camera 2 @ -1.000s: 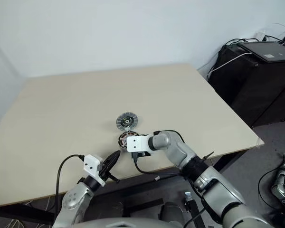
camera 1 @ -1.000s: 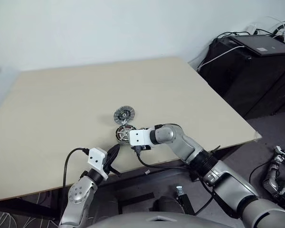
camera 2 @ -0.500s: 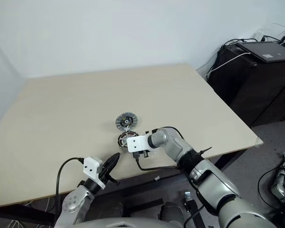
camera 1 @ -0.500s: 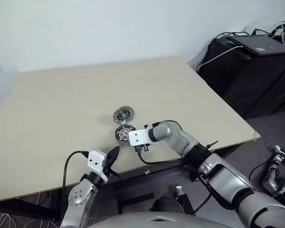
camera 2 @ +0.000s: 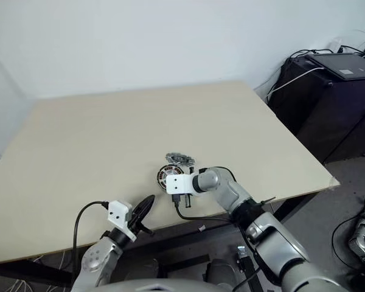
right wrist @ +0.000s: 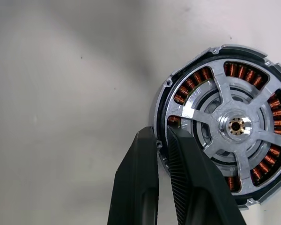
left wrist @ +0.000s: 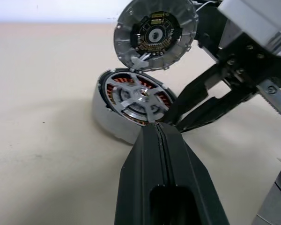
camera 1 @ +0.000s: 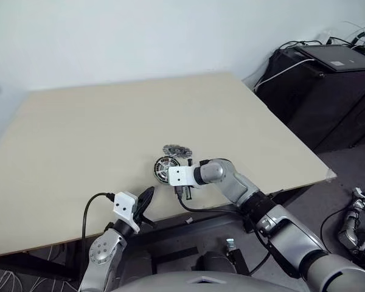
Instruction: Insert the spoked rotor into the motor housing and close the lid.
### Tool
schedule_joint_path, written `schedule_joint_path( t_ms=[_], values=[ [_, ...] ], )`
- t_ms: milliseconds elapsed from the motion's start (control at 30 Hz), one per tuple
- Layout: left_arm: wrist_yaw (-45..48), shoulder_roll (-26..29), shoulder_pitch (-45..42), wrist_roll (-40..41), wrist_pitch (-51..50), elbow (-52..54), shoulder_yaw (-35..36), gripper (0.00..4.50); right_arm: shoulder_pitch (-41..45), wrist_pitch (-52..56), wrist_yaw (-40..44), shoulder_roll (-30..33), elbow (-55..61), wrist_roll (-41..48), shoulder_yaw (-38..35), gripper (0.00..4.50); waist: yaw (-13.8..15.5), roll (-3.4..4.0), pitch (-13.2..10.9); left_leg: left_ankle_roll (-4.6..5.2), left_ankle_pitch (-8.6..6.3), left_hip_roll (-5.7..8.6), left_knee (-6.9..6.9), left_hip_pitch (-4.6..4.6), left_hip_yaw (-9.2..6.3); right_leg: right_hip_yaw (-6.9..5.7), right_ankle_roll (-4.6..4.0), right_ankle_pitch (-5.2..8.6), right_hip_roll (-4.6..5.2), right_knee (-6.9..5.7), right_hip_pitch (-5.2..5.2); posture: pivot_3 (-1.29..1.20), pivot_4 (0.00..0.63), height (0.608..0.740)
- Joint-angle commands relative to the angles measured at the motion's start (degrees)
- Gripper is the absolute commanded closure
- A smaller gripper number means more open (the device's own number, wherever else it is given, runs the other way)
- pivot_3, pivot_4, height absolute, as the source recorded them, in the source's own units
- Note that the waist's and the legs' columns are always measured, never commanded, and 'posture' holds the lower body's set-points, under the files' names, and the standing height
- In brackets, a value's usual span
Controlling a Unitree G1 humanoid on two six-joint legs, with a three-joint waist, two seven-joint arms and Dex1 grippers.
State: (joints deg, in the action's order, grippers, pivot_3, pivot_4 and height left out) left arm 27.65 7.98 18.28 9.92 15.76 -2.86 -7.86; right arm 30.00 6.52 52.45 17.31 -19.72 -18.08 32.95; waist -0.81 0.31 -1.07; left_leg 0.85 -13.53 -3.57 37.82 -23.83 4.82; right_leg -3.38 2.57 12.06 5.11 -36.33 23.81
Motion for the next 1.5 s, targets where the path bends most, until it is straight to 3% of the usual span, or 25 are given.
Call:
schedule_joint_path(
  t_ms=[33, 233, 400, 767, 967, 1267, 1367, 1500],
  values=[
    [0.4, -0.1, -0.9, 0.4, -0.2, 1.4, -0.3, 4.5, -3.3, 13.7, -0.5, 0.2, 15.2, 4.7, -7.7, 4.4, 0.2, 0.01, 0.0, 0.0, 0.0, 0.0, 0.0, -0.04, -0.02, -0.01, -0.02, 0.01, 0.0, 0.0, 0.03, 0.0, 0.0, 0.74],
    [0.6, -0.1, -0.8, 0.6, -1.0, 1.3, -0.6, 4.5, -9.5, 37.6, -0.7, 0.6, 31.0, 9.9, -12.5, 4.4, 0.2, 0.02, 0.0, -0.03, -0.02, 0.0, 0.02, -0.03, -0.05, -0.03, -0.01, 0.02, 0.04, -0.02, 0.04, 0.0, 0.0, 0.74],
    [0.9, 0.0, -1.4, 0.8, -2.4, 1.4, -0.9, 4.5, -10.2, 46.8, -5.9, -3.3, 34.0, 12.6, -12.5, 4.4, 0.1, 0.02, 0.0, -0.05, -0.03, -0.01, 0.0, 0.02, -0.16, -0.1, -0.02, 0.03, 0.04, -0.04, 0.0, 0.0, 0.0, 0.74],
    [-0.1, 0.1, -0.5, 0.8, -4.7, 4.6, -0.7, 4.5, -9.0, 44.0, -12.0, -8.2, 31.5, 15.5, -7.3, 4.4, 0.1, 0.01, 0.0, -0.04, -0.03, 0.01, -0.01, -0.04, -0.15, -0.12, -0.01, 0.02, 0.06, 0.06, 0.0, 0.0, 0.0, 0.74],
    [-1.1, -0.1, 1.0, 0.4, -5.2, 6.2, -0.7, 4.5, -11.1, 36.0, -11.4, -6.0, 35.7, 16.7, -4.6, 4.4, 0.1, 0.01, -0.1, -0.04, -0.03, 0.0, -0.03, -0.04, -0.2, -0.12, -0.01, 0.03, 0.07, 0.09, -0.01, 0.0, 0.0, 0.74],
    [-1.2, 0.3, 1.1, 0.7, -4.4, 5.6, -0.1, 4.5, -19.1, 34.7, -15.8, -4.4, 37.7, 19.5, -7.5, 4.4, 0.1, -0.03, -0.1, -0.05, -0.04, 0.01, -0.07, -0.04, -0.3, -0.14, -0.01, 0.03, 0.08, 0.17, -0.02, 0.0, 0.0, 0.74],
    [-0.9, 0.5, 1.0, 0.8, -4.4, 5.4, -0.1, 4.5, -21.7, 35.0, -16.2, -4.1, 40.4, 21.7, -9.4, 3.83, 0.2, -0.05, -0.1, -0.05, -0.04, 0.01, -0.08, -0.04, -0.32, -0.14, 0.0, 0.03, 0.08, 0.18, -0.02, 0.0, 0.0, 0.74],
    [-0.3, 0.8, 0.2, 0.9, -4.8, 4.9, -0.3, 4.5, -23.3, 34.6, -18.7, -4.7, 41.8, 22.3, -10.5, 2.47, 0.1, -0.03, -0.1, -0.05, -0.04, 0.0, -0.13, -0.03, -0.34, -0.14, 0.0, 0.03, 0.08, 0.2, -0.01, 0.0, 0.0, 0.74]
  ],
)
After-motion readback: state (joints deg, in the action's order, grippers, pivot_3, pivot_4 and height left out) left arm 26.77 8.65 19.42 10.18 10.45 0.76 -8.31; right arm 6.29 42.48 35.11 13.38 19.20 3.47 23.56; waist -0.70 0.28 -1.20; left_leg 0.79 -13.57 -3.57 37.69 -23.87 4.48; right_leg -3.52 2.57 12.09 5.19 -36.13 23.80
